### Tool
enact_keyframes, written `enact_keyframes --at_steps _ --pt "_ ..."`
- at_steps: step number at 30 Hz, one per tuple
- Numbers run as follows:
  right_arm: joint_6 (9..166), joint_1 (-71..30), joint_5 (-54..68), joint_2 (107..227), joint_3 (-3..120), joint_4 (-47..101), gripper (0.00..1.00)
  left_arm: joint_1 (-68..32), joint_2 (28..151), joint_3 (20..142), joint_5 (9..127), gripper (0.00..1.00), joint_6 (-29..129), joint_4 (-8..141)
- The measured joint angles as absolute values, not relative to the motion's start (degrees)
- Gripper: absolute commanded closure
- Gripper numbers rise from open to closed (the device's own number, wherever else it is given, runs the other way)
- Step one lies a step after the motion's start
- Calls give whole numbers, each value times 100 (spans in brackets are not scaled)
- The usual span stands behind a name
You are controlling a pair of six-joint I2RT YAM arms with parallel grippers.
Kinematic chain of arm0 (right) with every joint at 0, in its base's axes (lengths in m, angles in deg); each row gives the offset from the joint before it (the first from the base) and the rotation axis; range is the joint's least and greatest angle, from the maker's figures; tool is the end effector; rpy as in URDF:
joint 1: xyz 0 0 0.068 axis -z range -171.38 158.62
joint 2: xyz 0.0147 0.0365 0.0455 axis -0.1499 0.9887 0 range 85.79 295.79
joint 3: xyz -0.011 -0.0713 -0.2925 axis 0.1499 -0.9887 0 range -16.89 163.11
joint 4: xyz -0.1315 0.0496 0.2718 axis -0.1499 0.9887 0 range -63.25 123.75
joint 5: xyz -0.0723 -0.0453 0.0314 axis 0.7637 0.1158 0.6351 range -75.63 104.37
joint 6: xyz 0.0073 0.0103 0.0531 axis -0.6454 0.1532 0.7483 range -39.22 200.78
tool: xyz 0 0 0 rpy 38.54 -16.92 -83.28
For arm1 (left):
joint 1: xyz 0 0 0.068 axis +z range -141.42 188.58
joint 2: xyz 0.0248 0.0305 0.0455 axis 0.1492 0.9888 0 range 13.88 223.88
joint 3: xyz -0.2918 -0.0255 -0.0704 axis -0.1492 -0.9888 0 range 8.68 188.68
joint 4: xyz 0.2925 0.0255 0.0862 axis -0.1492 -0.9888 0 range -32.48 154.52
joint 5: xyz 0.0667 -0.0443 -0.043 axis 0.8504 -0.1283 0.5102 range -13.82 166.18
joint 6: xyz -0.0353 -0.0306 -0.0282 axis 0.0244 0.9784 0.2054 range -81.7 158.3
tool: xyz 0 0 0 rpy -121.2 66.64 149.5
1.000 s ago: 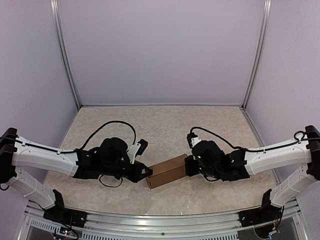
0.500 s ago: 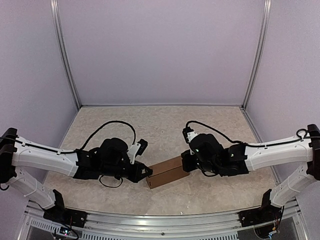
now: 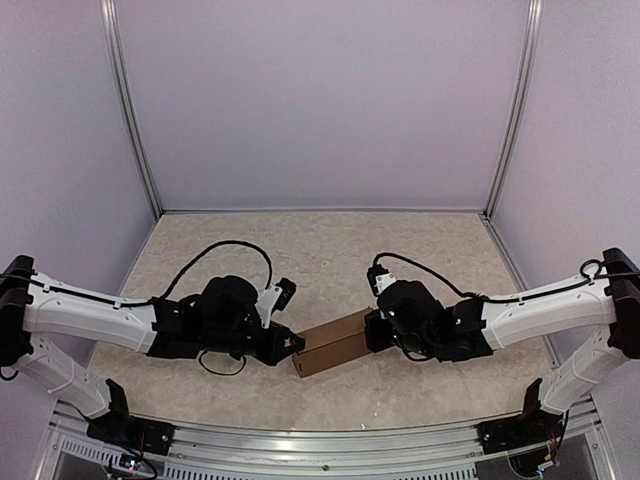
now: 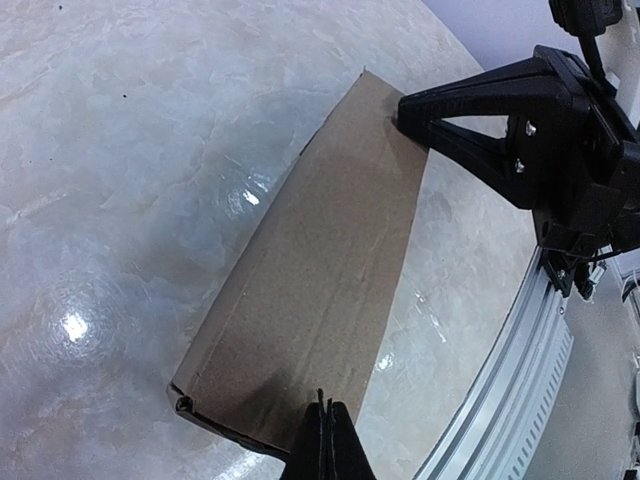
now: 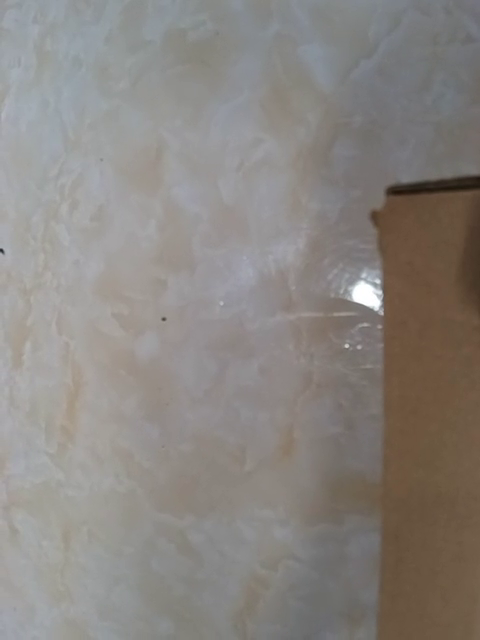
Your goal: Fold the paper box
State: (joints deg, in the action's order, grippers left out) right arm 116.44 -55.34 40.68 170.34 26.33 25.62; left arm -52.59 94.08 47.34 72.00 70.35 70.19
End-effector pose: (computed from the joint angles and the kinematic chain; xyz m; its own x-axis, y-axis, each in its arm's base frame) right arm 0.1607 0.2917 0.1887 -0.6133 -0.0645 -0.7872 -0.3684 0.9050 0.2129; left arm 0.1511 -0.2797 0.1890 -0.7183 0.2074 -0.6641 0.6148 0.6362 -0.4662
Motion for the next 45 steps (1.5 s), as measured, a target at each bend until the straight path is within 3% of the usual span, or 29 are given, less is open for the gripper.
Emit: enact_keyframes --at_steps 12,38,45 --pt "11639 -5534 4059 17034 2636 2562 100 -5248 8866 5016 7407 100 6871 5935" --pt "11635 -5534 4039 17034 2640 2567 100 -5158 9107 5236 7119 100 6804 6246" --pt "11637 -5534 4018 17036 2640 2558 100 -5162 9343 4646 7084 100 6994 6895"
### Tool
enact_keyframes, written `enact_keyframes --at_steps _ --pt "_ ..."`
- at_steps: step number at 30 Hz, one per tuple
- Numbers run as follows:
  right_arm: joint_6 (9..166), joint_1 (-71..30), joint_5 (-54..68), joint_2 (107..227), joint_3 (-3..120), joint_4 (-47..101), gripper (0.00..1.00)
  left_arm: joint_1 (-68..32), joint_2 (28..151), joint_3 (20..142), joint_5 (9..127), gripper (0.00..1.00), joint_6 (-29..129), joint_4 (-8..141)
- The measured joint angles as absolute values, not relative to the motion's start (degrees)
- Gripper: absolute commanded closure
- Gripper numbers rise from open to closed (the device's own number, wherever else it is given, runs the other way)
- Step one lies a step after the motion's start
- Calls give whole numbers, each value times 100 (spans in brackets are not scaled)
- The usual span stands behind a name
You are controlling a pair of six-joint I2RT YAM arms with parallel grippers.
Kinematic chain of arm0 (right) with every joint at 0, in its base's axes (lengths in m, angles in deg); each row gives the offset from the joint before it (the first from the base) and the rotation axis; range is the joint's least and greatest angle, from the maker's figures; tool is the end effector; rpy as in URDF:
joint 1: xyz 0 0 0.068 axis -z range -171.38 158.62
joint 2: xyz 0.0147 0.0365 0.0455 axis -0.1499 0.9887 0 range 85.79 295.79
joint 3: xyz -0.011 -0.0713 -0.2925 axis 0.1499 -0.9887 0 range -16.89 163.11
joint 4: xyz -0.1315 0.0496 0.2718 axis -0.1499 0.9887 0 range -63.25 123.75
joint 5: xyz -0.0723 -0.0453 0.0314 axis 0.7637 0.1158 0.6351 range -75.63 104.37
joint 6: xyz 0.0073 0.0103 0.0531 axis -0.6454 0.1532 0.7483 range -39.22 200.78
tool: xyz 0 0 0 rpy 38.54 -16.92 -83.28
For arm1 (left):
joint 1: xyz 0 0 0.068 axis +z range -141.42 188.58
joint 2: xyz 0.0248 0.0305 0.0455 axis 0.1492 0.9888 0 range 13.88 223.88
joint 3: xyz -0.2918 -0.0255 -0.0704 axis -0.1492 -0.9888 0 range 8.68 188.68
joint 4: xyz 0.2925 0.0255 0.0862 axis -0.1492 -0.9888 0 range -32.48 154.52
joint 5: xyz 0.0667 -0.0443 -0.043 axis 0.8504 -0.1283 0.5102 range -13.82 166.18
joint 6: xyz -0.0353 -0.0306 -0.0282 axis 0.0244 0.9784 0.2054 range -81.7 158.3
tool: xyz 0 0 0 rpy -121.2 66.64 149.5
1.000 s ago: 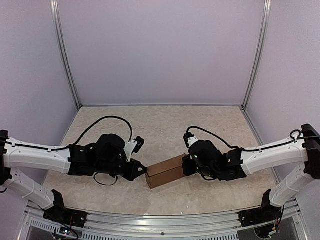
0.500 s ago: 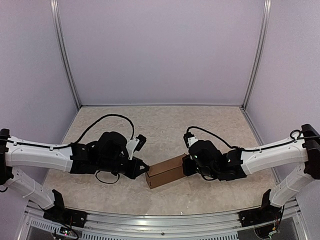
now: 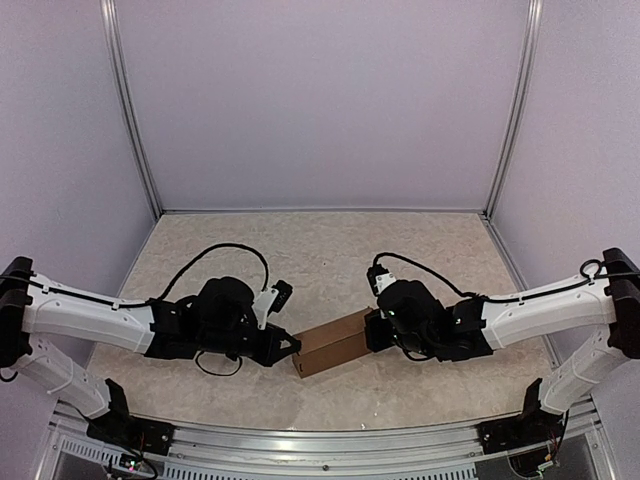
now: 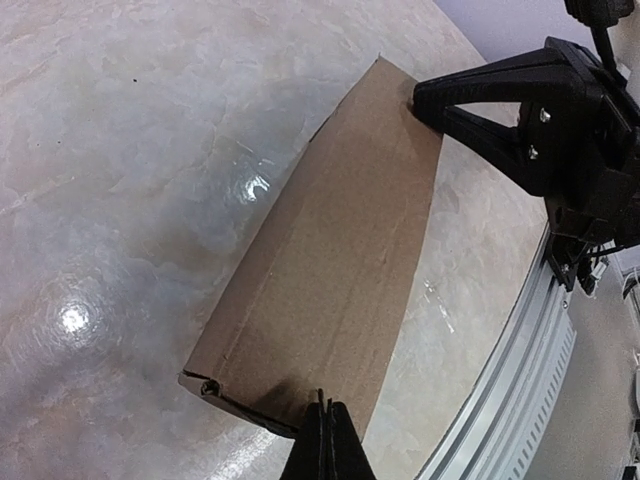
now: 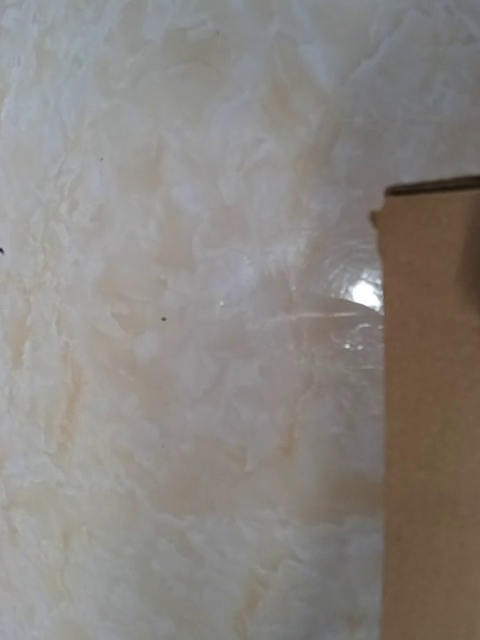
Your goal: Fold the paper box
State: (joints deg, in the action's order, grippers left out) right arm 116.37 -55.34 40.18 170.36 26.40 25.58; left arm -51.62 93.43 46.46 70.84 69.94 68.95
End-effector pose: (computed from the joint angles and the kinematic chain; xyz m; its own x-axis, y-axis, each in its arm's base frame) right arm 0.1607 0.2922 0.1890 -0.6158 -0.0666 -0.7851 -0.3742 0.9016 0.2170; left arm 0.1524 -0.2726 0.1851 -0.7292 0.2223 -0.6472 0.6088 0.6427 -0.4651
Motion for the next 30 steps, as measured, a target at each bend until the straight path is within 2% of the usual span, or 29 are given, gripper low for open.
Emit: enact_keyframes --at_steps 9,30 --pt "11637 -5525 4015 17043 2646 2554 100 -5206 9365 4467 7101 100 7147 7319" --pt "11340 -5086 3633 16256 2721 2899 100 -5215 9210 4653 7243 100 6970 6676"
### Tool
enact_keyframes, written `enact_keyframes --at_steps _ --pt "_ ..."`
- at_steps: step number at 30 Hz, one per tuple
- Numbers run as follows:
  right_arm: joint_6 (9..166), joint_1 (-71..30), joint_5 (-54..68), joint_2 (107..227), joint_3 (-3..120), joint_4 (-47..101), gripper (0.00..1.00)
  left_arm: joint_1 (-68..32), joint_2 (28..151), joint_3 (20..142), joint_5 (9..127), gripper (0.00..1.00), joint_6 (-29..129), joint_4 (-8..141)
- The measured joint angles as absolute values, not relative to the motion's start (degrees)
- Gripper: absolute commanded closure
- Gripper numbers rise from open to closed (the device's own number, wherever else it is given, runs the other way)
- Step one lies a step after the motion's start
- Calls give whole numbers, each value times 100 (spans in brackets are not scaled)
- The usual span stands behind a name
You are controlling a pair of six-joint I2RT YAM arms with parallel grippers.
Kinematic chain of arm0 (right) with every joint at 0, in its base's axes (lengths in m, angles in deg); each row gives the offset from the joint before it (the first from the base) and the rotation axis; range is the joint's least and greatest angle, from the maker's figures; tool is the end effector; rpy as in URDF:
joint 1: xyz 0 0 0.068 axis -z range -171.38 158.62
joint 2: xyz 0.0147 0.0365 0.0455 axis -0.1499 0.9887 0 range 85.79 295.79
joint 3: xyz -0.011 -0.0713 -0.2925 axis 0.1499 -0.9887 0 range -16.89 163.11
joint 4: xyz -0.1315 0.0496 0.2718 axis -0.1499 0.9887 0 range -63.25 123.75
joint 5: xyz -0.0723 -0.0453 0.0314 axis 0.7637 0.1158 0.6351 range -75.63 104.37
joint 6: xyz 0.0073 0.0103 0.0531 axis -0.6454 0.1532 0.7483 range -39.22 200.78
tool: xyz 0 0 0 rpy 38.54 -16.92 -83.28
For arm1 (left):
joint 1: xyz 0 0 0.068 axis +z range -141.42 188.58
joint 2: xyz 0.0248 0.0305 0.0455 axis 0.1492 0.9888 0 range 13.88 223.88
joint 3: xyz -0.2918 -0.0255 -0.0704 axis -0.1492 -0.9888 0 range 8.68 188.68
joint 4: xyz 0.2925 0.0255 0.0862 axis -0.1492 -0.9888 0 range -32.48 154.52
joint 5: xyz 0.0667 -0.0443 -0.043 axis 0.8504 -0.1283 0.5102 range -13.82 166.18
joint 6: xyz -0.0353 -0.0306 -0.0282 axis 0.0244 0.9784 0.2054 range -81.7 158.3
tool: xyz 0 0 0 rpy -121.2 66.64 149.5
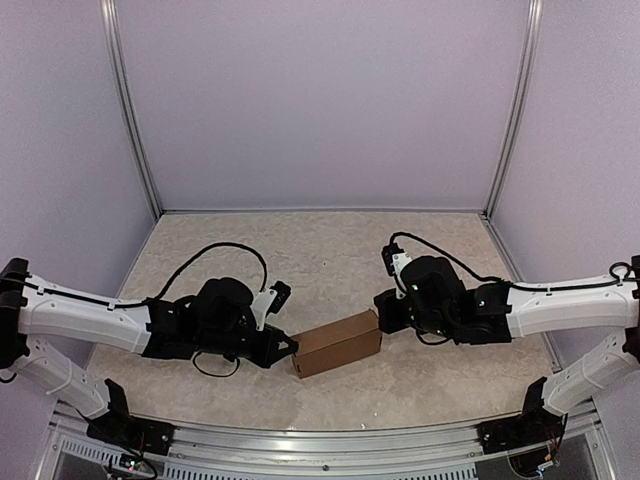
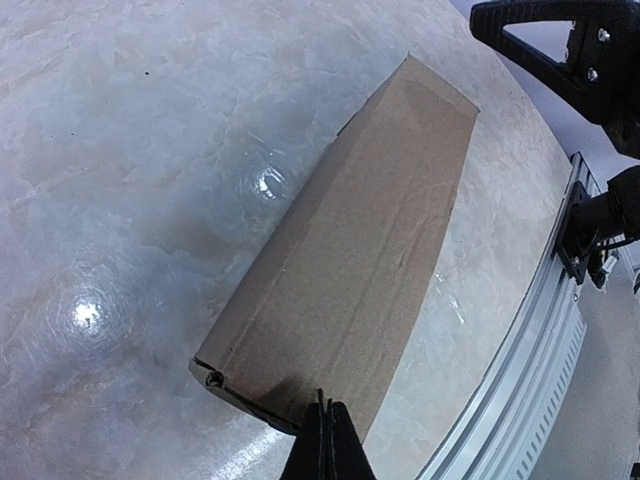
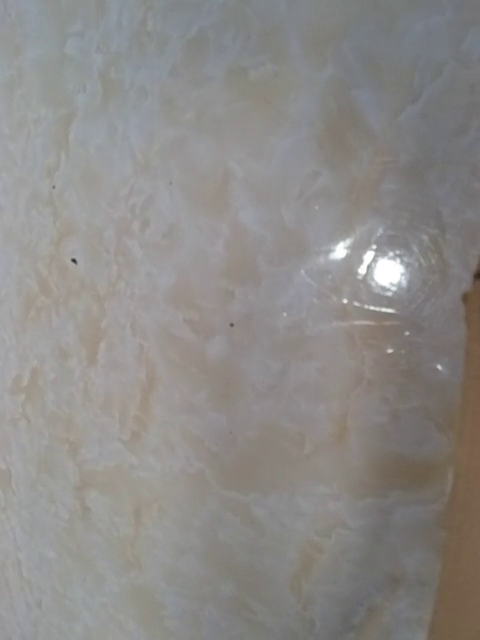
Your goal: Fold the paper box
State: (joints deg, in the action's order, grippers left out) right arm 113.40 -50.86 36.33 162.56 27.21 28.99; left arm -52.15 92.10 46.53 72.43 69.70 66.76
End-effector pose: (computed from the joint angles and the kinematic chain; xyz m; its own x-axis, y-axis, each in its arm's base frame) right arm 0.1742 0.2683 0.2301 -0.5917 -0.0190 -0.8060 -0.3850 0.8850 0.2618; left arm 0.1488 -0.2701 0.1889 -0.7243 0.2290 -0.6503 0.6072 0.6587 -0.4443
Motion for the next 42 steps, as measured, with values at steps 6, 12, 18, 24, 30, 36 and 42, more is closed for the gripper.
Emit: enact_keyframes --at_steps 6,12,18,24,30,36,42 --pt "11480 -5082 3427 16516 2522 2709 100 -5215 9210 4670 7248 100 6950 6637" --pt "11738 -5073 3364 16684 2227 2254 100 -5215 9216 4716 7259 100 6948 6571" --pt "11808 -5071 3351 16636 2185 2204 100 -5215 9227 4769 7259 100 6906 6480" --pt "11602 -5071 3281 16501 2299 2534 100 -5187 9207 4961 7385 93 6793 6150" --pt "11150 -5071 3261 16098 2432 2748 100 -5117 8742 5070 7735 89 6655 5848" --pt "10691 -5071 2958 15561 2441 2875 100 -4854 8121 5311 8039 92 6539 5701" --pt "10516 -5090 2311 15408 2378 3072 100 -4474 8084 5698 8212 100 6574 5516"
